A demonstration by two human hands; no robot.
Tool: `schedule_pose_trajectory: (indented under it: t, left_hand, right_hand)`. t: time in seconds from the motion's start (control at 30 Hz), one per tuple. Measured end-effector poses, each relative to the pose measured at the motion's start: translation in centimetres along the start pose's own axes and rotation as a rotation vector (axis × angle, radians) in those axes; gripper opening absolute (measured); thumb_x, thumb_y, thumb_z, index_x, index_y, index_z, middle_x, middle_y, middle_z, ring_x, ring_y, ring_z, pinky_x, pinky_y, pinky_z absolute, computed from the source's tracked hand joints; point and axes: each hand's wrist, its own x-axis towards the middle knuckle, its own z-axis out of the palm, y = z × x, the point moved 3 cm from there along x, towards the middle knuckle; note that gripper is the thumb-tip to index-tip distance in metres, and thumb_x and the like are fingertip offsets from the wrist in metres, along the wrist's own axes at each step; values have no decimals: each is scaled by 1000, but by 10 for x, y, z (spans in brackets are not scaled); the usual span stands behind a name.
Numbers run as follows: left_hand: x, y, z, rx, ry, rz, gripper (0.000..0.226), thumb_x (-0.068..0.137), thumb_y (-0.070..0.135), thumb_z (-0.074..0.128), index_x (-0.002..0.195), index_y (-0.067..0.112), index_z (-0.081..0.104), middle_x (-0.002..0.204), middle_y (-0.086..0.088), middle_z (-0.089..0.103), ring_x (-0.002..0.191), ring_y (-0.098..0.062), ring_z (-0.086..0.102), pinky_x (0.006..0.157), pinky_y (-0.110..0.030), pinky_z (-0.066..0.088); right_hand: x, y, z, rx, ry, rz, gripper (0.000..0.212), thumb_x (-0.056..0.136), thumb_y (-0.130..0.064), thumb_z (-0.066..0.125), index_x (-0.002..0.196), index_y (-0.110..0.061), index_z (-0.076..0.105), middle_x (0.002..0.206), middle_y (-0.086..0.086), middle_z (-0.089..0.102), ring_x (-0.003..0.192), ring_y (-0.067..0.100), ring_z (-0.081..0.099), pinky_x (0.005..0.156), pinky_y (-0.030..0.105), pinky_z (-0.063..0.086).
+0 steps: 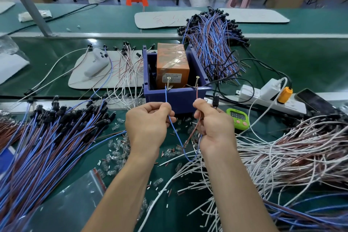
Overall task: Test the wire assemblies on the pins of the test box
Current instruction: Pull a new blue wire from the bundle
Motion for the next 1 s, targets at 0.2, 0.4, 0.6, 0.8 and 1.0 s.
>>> schedule_pose_trajectory:
  t: [0.2, 0.4, 0.6, 0.8, 1.0]
  left_hand:
    - [2, -2, 0, 29, 11, -4, 18, 86, 11, 76, 69, 18, 75, 63, -1, 75, 56, -16, 74, 62, -28, 58]
    - [3, -2, 2, 68, -1, 25, 15, 86, 12, 76, 72, 19, 75, 61, 1, 74, 54, -15, 73, 54, -24, 55]
    - [1, -4, 3, 84, -3, 35, 21, 86, 10, 75, 67, 20, 75, 60, 0, 73, 53, -16, 73, 53, -24, 55]
    - [-7, -5, -3, -14, 40, -1, 19, 87, 11, 75, 69, 17, 76, 62, -3, 74, 53, -16, 72, 50, -21, 51]
    - [-34, -9, 6, 114, -310, 45, 17, 87, 19, 77, 76, 32, 80, 67, -1, 75, 58, -11, 68, 58, -27, 56]
  right_hand:
    - [0, 0, 0, -9, 3, -4, 14, 88, -9, 77, 83, -8, 64, 51, 0, 57, 32, 2, 41, 33, 12, 30]
    - [0, 0, -1, -82, 2, -26, 19, 88, -14, 78, 74, -11, 65, 53, -2, 59, 34, 1, 42, 45, 20, 34]
    - [-4, -2, -2, -114, 18, -39, 17, 88, -18, 78, 75, -11, 69, 53, -5, 61, 35, -1, 45, 54, 25, 32]
    - [-13, -3, -9, -45, 17, -34, 17, 90, -17, 76, 77, -13, 66, 51, -5, 59, 38, 1, 45, 53, 21, 32]
    - [-24, -1, -40, -73, 5, -143, 34, 87, -11, 78, 56, -19, 69, 53, -1, 61, 47, 7, 54, 60, 26, 40]
